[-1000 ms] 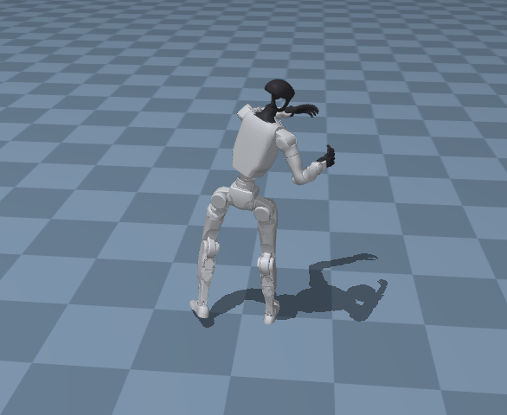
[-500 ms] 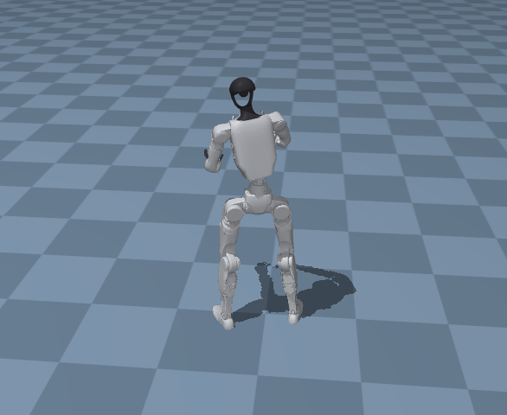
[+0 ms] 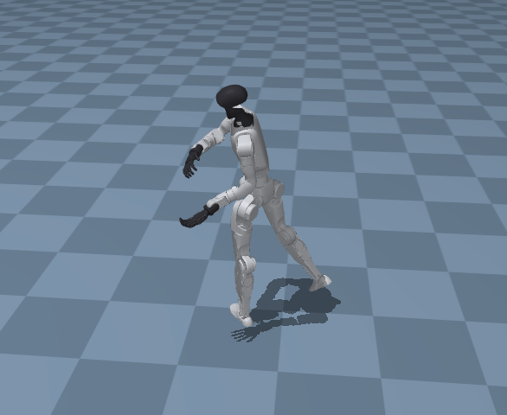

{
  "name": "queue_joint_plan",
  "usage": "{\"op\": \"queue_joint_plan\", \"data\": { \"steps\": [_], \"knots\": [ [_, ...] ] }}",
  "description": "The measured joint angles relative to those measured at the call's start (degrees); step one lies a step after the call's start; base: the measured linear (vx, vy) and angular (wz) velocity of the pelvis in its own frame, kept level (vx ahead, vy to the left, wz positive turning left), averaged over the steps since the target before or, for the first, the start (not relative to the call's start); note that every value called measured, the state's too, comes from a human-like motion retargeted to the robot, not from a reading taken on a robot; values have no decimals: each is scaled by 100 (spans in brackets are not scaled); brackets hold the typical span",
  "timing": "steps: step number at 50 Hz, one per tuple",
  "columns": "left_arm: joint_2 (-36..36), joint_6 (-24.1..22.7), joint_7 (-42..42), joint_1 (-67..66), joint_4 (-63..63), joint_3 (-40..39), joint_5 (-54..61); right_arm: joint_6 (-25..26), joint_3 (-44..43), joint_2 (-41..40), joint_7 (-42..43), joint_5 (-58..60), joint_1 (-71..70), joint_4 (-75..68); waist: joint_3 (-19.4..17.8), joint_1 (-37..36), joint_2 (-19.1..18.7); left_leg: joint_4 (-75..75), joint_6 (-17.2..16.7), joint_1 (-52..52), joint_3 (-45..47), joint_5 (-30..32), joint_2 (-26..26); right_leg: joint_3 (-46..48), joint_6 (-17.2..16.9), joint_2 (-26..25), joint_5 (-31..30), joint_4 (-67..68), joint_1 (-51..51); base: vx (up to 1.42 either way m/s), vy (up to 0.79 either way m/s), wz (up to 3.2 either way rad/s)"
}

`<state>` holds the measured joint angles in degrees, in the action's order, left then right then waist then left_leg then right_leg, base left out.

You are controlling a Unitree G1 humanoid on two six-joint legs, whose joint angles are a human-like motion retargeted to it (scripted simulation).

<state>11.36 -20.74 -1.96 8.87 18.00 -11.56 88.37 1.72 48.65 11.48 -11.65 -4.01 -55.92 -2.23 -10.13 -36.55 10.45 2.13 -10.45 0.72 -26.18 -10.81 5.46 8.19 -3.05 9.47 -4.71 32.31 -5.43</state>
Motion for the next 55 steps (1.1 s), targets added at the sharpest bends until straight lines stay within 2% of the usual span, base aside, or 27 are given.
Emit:
{"op": "queue_joint_plan", "data": {
  "steps": [5,8,10,13,15,17,18,20,21,25,30,33,37,40,42,43,45,48,50,52,55],
  "knots": [
    [281,-493,-420,39,-320,-836,-130,28,226,-382,-101,67,-477,-22,58,-188,41,-89,-31,-55,-304,55,-75,-544,-25,-196,-277,161,36,11,0,66],
    [484,-914,-1044,10,-488,-1351,-456,20,438,-605,-111,118,-767,5,126,-237,49,-74,-16,-107,-305,52,-125,-749,6,-231,-328,209,30,8,-1,11],
    [839,-791,-1467,-185,-292,-1567,-1648,-22,552,-701,-310,115,-933,85,197,-229,39,-49,-25,-137,-256,37,-158,-822,33,-217,-311,231,22,6,-1,-16],
    [1167,-589,-2060,-319,-302,-1832,-2597,-16,608,-830,-571,-62,-1016,257,312,-214,31,-18,-31,-181,-87,6,-207,-811,96,-115,-186,256,19,3,-1,-42],
    [1296,-489,-2133,-353,-391,-1942,-2760,5,604,-879,-709,-196,-950,380,416,-180,-3,-16,-56,-216,62,-4,-223,-727,150,-24,-60,246,5,1,-2,-61],
    [1337,-989,-2662,-153,-629,-2135,-2383,-12,551,-874,-578,-335,-791,555,466,-140,-50,1,-66,-261,264,-23,-260,-615,203,113,135,259,-2,-1,-2,-79],
    [1344,-1041,-2530,-67,-813,-2166,-2164,5,515,-846,-623,-371,-682,647,508,-97,-86,8,-90,-287,371,-29,-272,-546,238,177,242,259,-10,-3,-3,-89],
    [1519,-1337,-3139,65,-778,-2290,-2391,-84,411,-716,-391,-383,-400,877,572,-2,-172,17,-117,-344,621,-33,-294,-388,304,315,483,236,-27,-4,-4,-102],
    [1613,-1336,-3360,137,-851,-2305,-2626,-121,375,-618,-357,-401,-204,1006,626,61,-235,29,-127,-379,769,-45,-304,-288,339,391,620,214,-40,-5,-4,-121],
    [2005,-1253,-4072,373,-1290,-2296,-3722,-298,266,-50,-258,-523,675,1526,848,306,-561,116,-180,-520,1520,-117,-330,258,439,740,1195,-5,-113,-7,-6,-169],
    [2577,-963,-4845,499,-1879,-2193,-5109,-314,160,854,-281,-818,1562,1828,1097,583,-1209,431,-239,-620,2971,-292,-295,1207,430,1207,1710,-637,-116,-10,-9,-273],
    [3048,-614,-5385,486,-2151,-2168,-5937,-200,79,1242,-456,-945,1683,1922,1181,888,-1709,724,-171,-609,4034,-422,-225,1476,312,1332,1815,-1095,97,-11,-14,-330],
    [4070,164,-5925,777,-2325,-1893,-6729,-94,-1,1473,-497,-1151,1459,2189,1087,1718,-2346,1012,136,-631,5348,-573,-132,974,37,1247,1834,-1637,591,-8,-18,-300],
    [5218,874,-5753,1399,-1866,-1359,-6923,-47,-97,1506,-345,-1426,1326,2268,909,2702,-2704,1053,344,-709,6052,-585,-94,315,-173,1079,1783,-2006,876,-2,-21,-215],
    [6113,1365,-5208,2175,-914,-642,-6930,-57,-197,1549,-141,-1572,1354,2232,747,3500,-2860,1021,377,-782,6369,-521,-56,13,-281,950,1712,-2264,931,1,-22,-149],
    [6525,1598,-4817,2675,-259,-126,-6937,-84,-239,1596,3,-1618,1406,2193,662,3919,-2927,996,373,-821,6493,-473,-33,-85,-326,887,1669,-2397,925,4,-22,-115],
    [7128,2047,-3794,4058,1374,1429,-7097,-171,-308,1797,375,-1676,1564,2080,496,4724,-3058,944,342,-902,6694,-365,24,-212,-401,765,1582,-2648,875,5,-22,-92],
    [6892,2518,-1837,7208,4194,5269,-8077,-300,-657,2376,921,-1751,2033,1873,406,5520,-3094,905,274,-994,6955,-216,126,-394,-462,589,1497,-2898,853,7,-22,-83],
    [6553,2592,-822,8171,5402,6772,-8863,-338,-854,2782,1136,-1841,2334,1767,322,5958,-3016,903,248,-1064,7144,-139,193,-579,-465,475,1481,-2971,892,8,-22,-98],
    [6430,2569,-507,8391,5807,7381,-9407,-358,-1020,3191,1176,-2066,2641,1719,201,6272,-2871,949,281,-1160,7355,-84,258,-824,-456,366,1496,-2963,960,9,-22,-118],
    [6480,2526,-705,8364,5804,7723,-9823,-387,-1361,3778,1081,-2644,3253,1722,31,6509,-2615,1073,397,-1312,7640,21,324,-1240,-437,230,1495,-3010,1021,11,-23,-132]
  ]
}}
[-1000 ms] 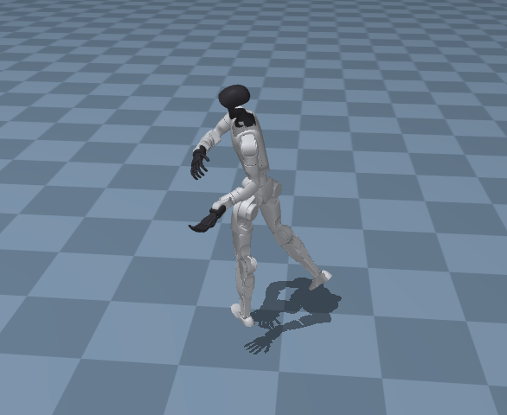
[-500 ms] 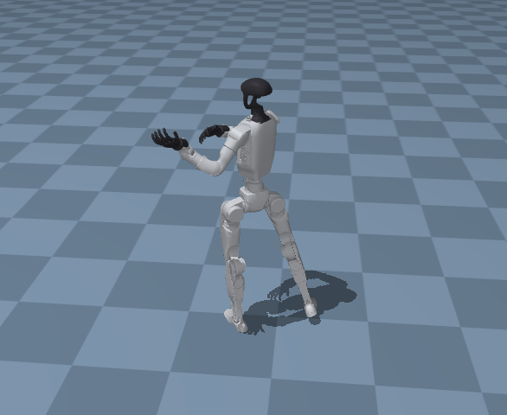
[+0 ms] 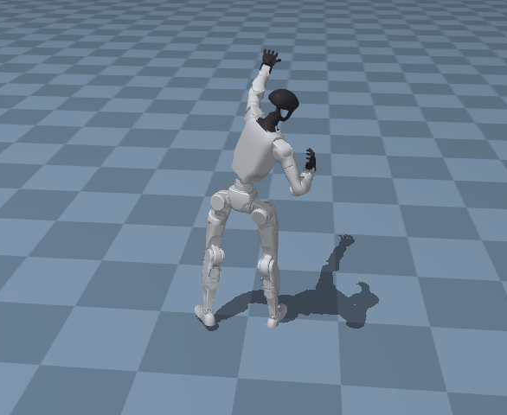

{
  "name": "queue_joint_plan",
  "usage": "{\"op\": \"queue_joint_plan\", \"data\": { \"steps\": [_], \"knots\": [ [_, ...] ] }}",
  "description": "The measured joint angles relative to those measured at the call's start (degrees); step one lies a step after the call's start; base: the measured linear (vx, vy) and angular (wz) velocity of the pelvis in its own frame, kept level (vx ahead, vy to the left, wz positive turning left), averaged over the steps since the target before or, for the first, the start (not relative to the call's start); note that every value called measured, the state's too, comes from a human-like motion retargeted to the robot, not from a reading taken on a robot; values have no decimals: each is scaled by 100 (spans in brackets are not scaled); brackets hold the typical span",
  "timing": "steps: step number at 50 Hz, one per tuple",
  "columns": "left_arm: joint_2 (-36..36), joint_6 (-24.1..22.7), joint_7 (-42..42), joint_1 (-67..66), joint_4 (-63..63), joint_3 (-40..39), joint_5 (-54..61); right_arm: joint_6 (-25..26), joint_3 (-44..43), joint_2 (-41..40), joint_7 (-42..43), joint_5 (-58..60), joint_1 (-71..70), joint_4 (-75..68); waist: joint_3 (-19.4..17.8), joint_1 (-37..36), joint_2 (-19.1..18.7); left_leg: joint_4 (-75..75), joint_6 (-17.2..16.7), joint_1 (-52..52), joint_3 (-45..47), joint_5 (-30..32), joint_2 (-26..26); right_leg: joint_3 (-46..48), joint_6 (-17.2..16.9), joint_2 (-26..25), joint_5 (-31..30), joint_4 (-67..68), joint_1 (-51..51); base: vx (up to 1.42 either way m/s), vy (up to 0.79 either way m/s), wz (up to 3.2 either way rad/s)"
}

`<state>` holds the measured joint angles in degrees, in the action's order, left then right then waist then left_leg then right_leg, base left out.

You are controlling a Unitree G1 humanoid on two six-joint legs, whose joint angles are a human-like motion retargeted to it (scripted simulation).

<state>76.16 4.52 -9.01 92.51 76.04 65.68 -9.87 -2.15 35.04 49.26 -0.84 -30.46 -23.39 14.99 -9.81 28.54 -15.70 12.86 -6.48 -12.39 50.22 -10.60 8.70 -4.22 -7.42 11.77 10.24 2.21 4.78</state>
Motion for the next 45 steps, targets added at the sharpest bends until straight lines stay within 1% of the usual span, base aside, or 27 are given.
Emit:
{"op": "queue_joint_plan", "data": {
  "steps": [3,5,8,10,13,15,19,21,25,27,29,32,35,38,40,42,45],
  "knots": [
    [65,5,-234,-277,-62,-78,-137,-1,-596,533,-116,-427,825,84,-114,9,260,265,175,-136,148,131,70,-365,-58,-73,-51,-142,-75,12,-23,-122],
    [66,-1,-245,-457,-1,-218,-170,-8,-978,803,-88,-356,1336,159,-133,-11,411,524,286,-144,119,215,140,-534,-135,-88,-99,-258,-151,12,-21,-89],
    [45,-33,-214,-607,89,-398,-192,-15,-1408,960,0,-99,1936,330,-128,-85,585,991,410,-15,-146,292,275,-677,-305,-91,-186,-442,-280,10,-19,-58],
    [17,-53,-256,-627,91,-471,-188,-15,-1579,885,43,-66,2211,423,-122,-175,672,1314,482,141,-436,308,367,-733,-433,-104,-241,-538,-351,6,-16,-36],
    [-58,-71,-395,-581,-68,-581,84,17,-1605,530,42,-228,2358,431,-126,-400,775,1726,598,421,-992,298,445,-788,-581,-140,-295,-619,-432,3,-13,-22],
    [-132,-93,-470,-549,-325,-716,457,64,-1550,223,39,-306,2317,356,-143,-590,817,1984,676,626,-1390,267,489,-794,-613,-183,-311,-645,-478,0,-10,-3],
    [-238,-253,-603,-761,-1448,-1119,1224,93,-1368,-432,279,-13,1975,92,-186,-963,878,2378,808,974,-2054,193,553,-669,-484,-269,-261,-603,-572,-3,-6,30],
    [-273,-408,-795,-1037,-2245,-1313,1338,15,-1285,-757,629,333,1769,-74,-197,-1123,906,2494,839,1096,-2272,151,583,-531,-375,-299,-202,-539,-615,-4,-3,68],
    [-465,-739,-1331,-1838,-3987,-1888,1342,-197,-1175,-1409,1741,1167,1357,-527,-183,-1406,1015,2487,805,1213,-2419,25,625,-130,-188,-304,-42,-336,-662,-6,1,99],
    [-749,-910,-1420,-2396,-4782,-2405,1645,-185,-1194,-1694,2159,1460,1142,-826,-167,-1530,1098,2342,745,1203,-2334,-59,634,134,-129,-273,49,-210,-663,-8,4,128],
    [-1188,-1081,-1392,-3045,-5461,-3039,2127,-221,-1205,-1986,2619,1273,943,-1090,-155,-1630,1171,2129,658,1165,-2174,-154,641,441,-83,-230,140,-87,-660,-9,7,147],
    [-2004,-1206,-1151,-4009,-6142,-3915,2516,-144,-1186,-2111,2799,1387,627,-1502,-118,-1757,1263,1679,493,1075,-1894,-301,613,961,-30,-149,269,79,-657,-9,10,164],
    [-2901,-1168,-910,-4860,-6383,-4549,2461,-73,-1028,-2074,2879,1735,377,-1781,-79,-1928,1355,1089,304,994,-1806,-429,506,1516,35,-78,362,175,-689,-9,14,169],
    [-3778,-1105,-726,-5612,-6296,-4933,2563,-46,-837,-2087,2894,2021,232,-1853,-57,-2210,1481,493,176,988,-2124,-477,340,2060,135,-26,394,206,-766,-8,17,165],
    [-4298,-1123,-665,-6072,-6185,-5063,2950,-26,-737,-2156,2840,2154,152,-1836,-54,-2455,1592,166,127,1025,-2461,-451,230,2407,213,11,393,225,-827,-7,18,160],
    [-4727,-1237,-649,-6506,-6086,-5089,3693,1,-616,-2265,2756,2275,51,-1795,-59,-2754,1723,-69,86,1088,-2812,-390,133,2731,299,55,384,266,-886,-4,18,154],
    [-5239,-1512,-580,-7126,-5994,-5084,5155,27,-328,-2440,2619,2450,-158,-1726,-72,-3302,1905,-313,8,1183,-3272,-296,15,3161,429,128,371,385,-959,-1,19,139]
  ]
}}
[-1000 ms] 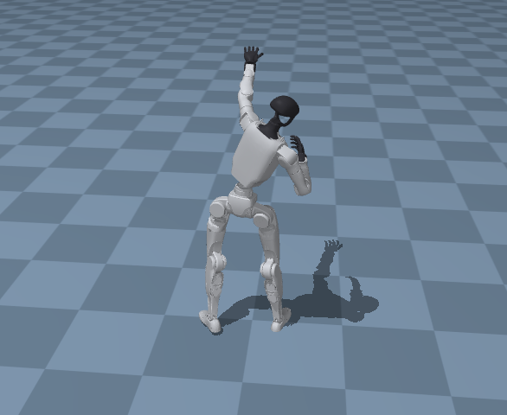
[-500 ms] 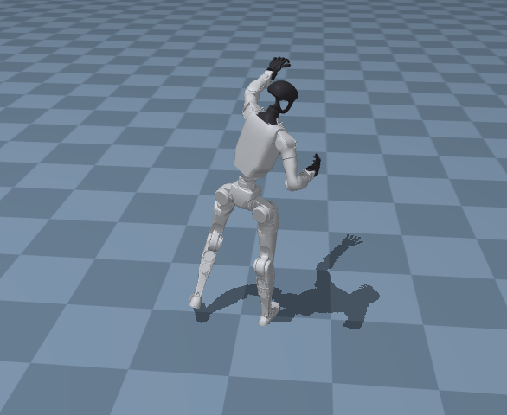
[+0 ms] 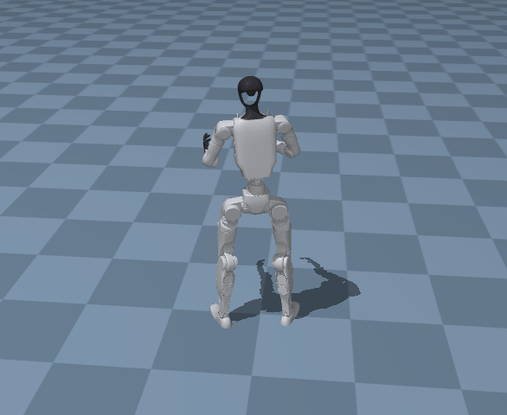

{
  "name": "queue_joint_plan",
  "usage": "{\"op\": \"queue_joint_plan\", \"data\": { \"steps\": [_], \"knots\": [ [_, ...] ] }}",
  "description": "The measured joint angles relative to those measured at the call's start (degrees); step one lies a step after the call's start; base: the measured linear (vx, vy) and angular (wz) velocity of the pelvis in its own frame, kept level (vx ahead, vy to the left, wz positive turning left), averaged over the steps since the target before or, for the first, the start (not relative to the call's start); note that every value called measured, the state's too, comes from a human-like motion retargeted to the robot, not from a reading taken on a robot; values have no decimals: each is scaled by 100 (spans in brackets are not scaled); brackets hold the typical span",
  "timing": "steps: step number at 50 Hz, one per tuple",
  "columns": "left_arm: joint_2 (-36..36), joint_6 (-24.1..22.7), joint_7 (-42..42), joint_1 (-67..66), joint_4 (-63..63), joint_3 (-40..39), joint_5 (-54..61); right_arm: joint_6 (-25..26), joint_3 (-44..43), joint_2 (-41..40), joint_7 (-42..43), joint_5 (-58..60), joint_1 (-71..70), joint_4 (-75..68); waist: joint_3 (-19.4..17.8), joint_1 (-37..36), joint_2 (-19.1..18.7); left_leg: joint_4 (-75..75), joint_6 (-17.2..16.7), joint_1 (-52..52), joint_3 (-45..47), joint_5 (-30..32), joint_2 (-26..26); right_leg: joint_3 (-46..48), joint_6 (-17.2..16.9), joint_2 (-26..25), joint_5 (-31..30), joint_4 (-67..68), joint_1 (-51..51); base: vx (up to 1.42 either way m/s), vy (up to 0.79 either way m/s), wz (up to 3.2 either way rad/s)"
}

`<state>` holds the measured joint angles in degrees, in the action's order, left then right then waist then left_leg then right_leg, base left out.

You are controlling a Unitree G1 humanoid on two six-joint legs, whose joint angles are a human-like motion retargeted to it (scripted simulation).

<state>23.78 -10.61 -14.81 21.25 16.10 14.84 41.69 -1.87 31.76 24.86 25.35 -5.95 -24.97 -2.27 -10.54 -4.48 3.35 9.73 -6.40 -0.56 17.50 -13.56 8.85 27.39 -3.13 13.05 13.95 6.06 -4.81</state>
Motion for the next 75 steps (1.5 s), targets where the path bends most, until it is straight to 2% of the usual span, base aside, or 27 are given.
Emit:
{"op": "queue_joint_plan", "data": {
  "steps": [4,10,15,20,25,30,36,38,40,42,43,44,48,52,53,56,57,58,59,63,65,68,70,72,75],
  "knots": [
    [-381,-284,145,-681,85,-244,1186,40,520,-144,-122,344,-393,25,-24,-896,126,-191,-138,32,-481,52,-77,413,157,101,-44,352,-70,4,20,114],
    [-490,-396,199,-1135,115,-1101,1194,75,1129,-385,-423,615,-1018,-224,-116,-2239,112,-242,-178,-59,-1201,-3,-89,525,382,270,-315,1291,-136,9,19,110],
    [-311,-474,191,-1304,209,-1617,1217,96,1615,-752,-842,564,-1511,-517,-84,-2791,65,-269,-237,-110,-2004,-8,-144,98,503,298,-690,1978,-174,13,15,148],
    [-158,-778,378,-1680,204,-2188,1761,-4,1933,-1168,-1344,1088,-1970,-769,150,-2828,92,-460,-422,-126,-2845,73,-224,-436,541,177,-1090,2346,-212,14,12,159],
    [-126,-980,682,-2006,-9,-2777,2497,-105,1947,-1582,-1633,1559,-2186,-879,363,-2913,215,-642,-507,-98,-3482,153,-337,-1075,412,45,-1486,2600,-135,12,8,122],
    [-207,-1328,251,-2201,-135,-3833,2037,-247,1932,-1840,-1949,1800,-2407,-816,491,-3128,337,-747,-537,-67,-3807,186,-432,-2039,101,-156,-1863,2766,46,8,5,65],
    [-169,-2013,-436,-2423,-420,-4815,2345,-564,2112,-1912,-2288,2030,-3083,-563,639,-3277,478,-803,-548,-23,-3945,187,-487,-3518,-397,-551,-2136,2700,145,3,1,19],
    [150,-2015,-736,-2519,-198,-4942,1744,-670,2216,-1844,-2421,1999,-3426,-425,652,-3269,531,-791,-551,11,-3968,178,-516,-3952,-526,-656,-2138,2651,137,0,0,0],
    [524,-2050,-1452,-2571,19,-4963,803,-786,2294,-1747,-2416,1980,-3732,-264,665,-3232,582,-782,-544,38,-3994,175,-544,-4285,-613,-726,-2104,2576,94,0,0,0],
    [651,-2101,-1620,-2388,-141,-5141,1130,-798,2337,-1615,-2456,1961,-3911,-131,709,-3220,597,-792,-549,41,-4002,181,-548,-4488,-619,-767,-2031,2489,33,0,0,0],
    [572,-2484,-1638,-2101,-603,-5202,2111,-769,2323,-1552,-2371,1942,-4010,-59,682,-3231,626,-790,-537,37,-3990,178,-559,-4552,-605,-764,-1970,2466,10,0,0,0],
    [603,-2626,-1629,-2003,-800,-5244,2482,-766,2326,-1475,-2318,1942,-4067,4,692,-3225,624,-794,-531,27,-3972,177,-558,-4578,-579,-759,-1912,2430,-18,0,0,0],
    [1013,-2671,-1716,-1981,-1090,-5342,2510,-769,2320,-1113,-2158,1917,-4162,239,782,-3176,579,-802,-500,-17,-3795,161,-536,-4388,-400,-654,-1615,2311,-76,-2,-5,-38],
    [1418,-2765,-1959,-1962,-1510,-5460,2224,-755,2230,-704,-2109,1730,-4150,472,883,-3212,545,-747,-477,-49,-3361,105,-528,-3763,-183,-368,-1195,2236,-32,-4,-7,-95],
    [1520,-2731,-1656,-1914,-1707,-5498,2095,-771,2182,-580,-2207,1636,-4139,556,911,-3232,542,-710,-504,-48,-3211,77,-530,-3545,-136,-272,-1065,2223,-8,-6,-9,-132],
    [1816,-2731,-1611,-1747,-1986,-5737,1667,-783,2023,-278,-2227,1388,-3975,760,1068,-3294,461,-619,-535,-58,-2680,2,-510,-2720,-8,41,-691,2040,9,-6,-10,-158],
    [1949,-2716,-2000,-1617,-2045,-5811,1320,-779,1930,-165,-2170,1299,-3900,864,1108,-3317,437,-571,-536,-58,-2478,-32,-509,-2398,24,158,-565,1962,6,-6,-11,-184],
    [2123,-2697,-3232,-1389,-2022,-5874,683,-748,1781,-22,-2001,1200,-3806,1025,1115,-3356,428,-495,-503,-51,-2259,-77,-522,-2048,46,292,-437,1880,0,-6,-12,-196],
    [2261,-2651,-3767,-1253,-2072,-5926,275,-755,1671,62,-1913,1134,-3701,1110,1175,-3365,386,-458,-501,-55,-2032,-101,-515,-1667,67,400,-334,1766,-16,-6,-13,-206],
    [2874,-2075,-4818,-720,-2567,-5856,-1372,-857,1154,279,-1735,861,-3185,1465,1465,-3242,155,-270,-543,-77,-1058,-180,-421,-162,75,638,-59,1125,-138,-7,-16,-228],
    [3234,-1688,-5268,-445,-2825,-5672,-2133,-893,885,323,-1663,703,-2909,1643,1596,-3062,-1,-123,-530,-92,-560,-217,-361,243,19,630,7,755,-165,-6,-20,-238],
    [3885,-1145,-5830,-56,-3044,-5369,-3013,-935,581,356,-1601,465,-2603,1837,1752,-2525,-355,130,-415,-157,138,-270,-249,1,-69,545,50,379,-49,-4,-22,-223],
    [4396,-899,-4877,171,-3150,-5064,-3174,-887,450,401,-1841,319,-2503,1914,1833,-1978,-677,279,-326,-248,562,-301,-137,-465,-92,453,57,275,79,-1,-22,-201],
    [5025,-403,-5821,514,-2857,-4947,-3705,-932,332,513,-1700,212,-2461,1960,1801,-1344,-1040,380,-182,-386,981,-305,-36,-962,-148,360,50,255,214,1,-22,-187],
    [5969,277,-6046,1102,-2092,-4432,-4104,-926,293,685,-1577,95,-2491,1919,1600,-213,-1575,447,-89,-667,1569,-239,104,-1576,-218,196,43,293,365,2,-22,-171]
  ]
}}
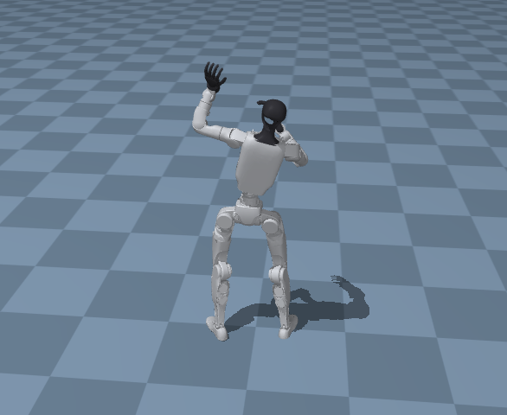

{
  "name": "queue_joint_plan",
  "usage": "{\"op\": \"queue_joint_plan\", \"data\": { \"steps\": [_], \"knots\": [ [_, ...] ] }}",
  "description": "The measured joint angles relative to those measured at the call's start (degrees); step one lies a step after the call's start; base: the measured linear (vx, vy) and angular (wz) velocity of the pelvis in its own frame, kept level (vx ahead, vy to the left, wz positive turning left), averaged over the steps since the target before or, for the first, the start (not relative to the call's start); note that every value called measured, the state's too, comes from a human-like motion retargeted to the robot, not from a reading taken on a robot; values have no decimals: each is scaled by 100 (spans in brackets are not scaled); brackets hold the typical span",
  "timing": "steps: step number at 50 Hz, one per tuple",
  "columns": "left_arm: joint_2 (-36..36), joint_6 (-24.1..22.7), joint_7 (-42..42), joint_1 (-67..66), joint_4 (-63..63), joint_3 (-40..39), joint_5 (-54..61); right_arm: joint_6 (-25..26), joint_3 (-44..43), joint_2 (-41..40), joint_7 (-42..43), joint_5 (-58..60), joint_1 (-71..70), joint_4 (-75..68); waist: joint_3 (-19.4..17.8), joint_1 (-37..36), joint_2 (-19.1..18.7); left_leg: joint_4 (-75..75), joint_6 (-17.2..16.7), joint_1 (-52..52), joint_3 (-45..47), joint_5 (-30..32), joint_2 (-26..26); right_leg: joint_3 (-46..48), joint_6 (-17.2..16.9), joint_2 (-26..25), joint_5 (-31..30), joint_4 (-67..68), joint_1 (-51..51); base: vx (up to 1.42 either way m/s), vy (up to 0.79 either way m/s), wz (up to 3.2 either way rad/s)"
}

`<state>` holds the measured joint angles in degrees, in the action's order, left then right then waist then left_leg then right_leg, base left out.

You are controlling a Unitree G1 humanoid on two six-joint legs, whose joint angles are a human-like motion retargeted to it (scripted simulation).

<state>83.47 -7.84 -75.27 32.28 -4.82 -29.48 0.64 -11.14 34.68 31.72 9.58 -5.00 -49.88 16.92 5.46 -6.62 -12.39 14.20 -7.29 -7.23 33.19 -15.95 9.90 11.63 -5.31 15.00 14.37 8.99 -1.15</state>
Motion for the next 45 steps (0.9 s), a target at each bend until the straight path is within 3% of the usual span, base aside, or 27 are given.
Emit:
{"op": "queue_joint_plan", "data": {
  "steps": [3,6,8,11,12,13,15,18,20,25,34,40,45],
  "knots": [
    [728,630,306,932,1634,769,21,34,146,193,289,-60,-60,-124,-405,1193,-415,121,9,-268,501,135,112,-502,-61,-141,-1,17,81,3,-23,-157],
    [982,1069,1683,2213,4060,1984,356,146,356,577,505,-165,-113,-295,-843,2259,-723,561,77,-370,843,290,274,-942,-99,-233,-27,-59,98,3,-22,-144],
    [676,1112,3421,4014,6127,3969,626,279,385,1045,520,-343,-46,-422,-1054,2709,-892,1111,177,-310,957,395,479,-1201,-112,-296,-81,-175,72,2,-21,-136],
    [-506,1166,7053,6950,8638,8203,357,527,-426,1452,190,-643,740,-483,-1209,2958,-582,2070,383,-38,943,645,818,-1590,-135,-375,-200,-364,89,0,-19,-136],
    [-743,1106,8078,7291,8939,9131,99,588,-750,1481,42,-731,1026,-478,-1324,3067,-409,2366,450,55,893,751,916,-1721,-146,-397,-238,-420,87,-1,-17,-137],
    [-758,1007,8630,7092,8830,9472,-120,613,-970,1538,-76,-824,1249,-488,-1467,3200,-291,2626,512,133,819,869,991,-1850,-160,-415,-271,-474,71,-1,-15,-138],
    [-691,921,8608,6638,8453,9645,-521,585,-1455,1680,-184,-1036,1784,-498,-1760,3385,-80,3111,627,307,605,1091,1137,-2099,-197,-472,-347,-612,24,-1,-14,-138],
    [-742,798,7008,5805,8103,9190,-1241,370,-2248,1901,-68,-1383,2896,-526,-2090,3416,171,3621,775,609,125,1428,1203,-2427,-324,-536,-509,-889,-52,0,-11,-124],
    [-884,707,6512,5269,7965,8930,-1590,303,-2750,2025,-38,-1583,3749,-559,-2226,3349,260,3830,838,812,-234,1631,1157,-2598,-402,-555,-644,-1098,-99,-1,-9,-95],
    [-1288,772,7193,4732,7732,8453,-996,476,-3569,1896,-205,-2003,5432,-707,-2370,3204,400,3881,895,1044,-790,1798,963,-2725,-356,-575,-845,-1399,-168,0,-5,-33],
    [-1893,586,6184,4119,6647,7572,-391,635,-3792,259,339,-1183,6225,-842,-1989,3248,557,2464,818,342,-64,675,769,-1885,-233,-514,-694,-1389,-287,0,0,89],
    [-1754,354,5747,3090,4707,7071,-330,845,-3232,-757,821,-633,5363,-1619,-1627,3136,677,915,516,-143,769,236,518,-1059,-438,-444,-478,-1041,-97,-6,6,134],
    [-1928,97,6046,2272,3143,6949,155,718,-2737,-950,745,-1290,4837,-1696,-1421,2651,805,-49,273,-48,551,155,330,-320,-739,-375,-353,-654,146,-9,14,141]
  ]
}}
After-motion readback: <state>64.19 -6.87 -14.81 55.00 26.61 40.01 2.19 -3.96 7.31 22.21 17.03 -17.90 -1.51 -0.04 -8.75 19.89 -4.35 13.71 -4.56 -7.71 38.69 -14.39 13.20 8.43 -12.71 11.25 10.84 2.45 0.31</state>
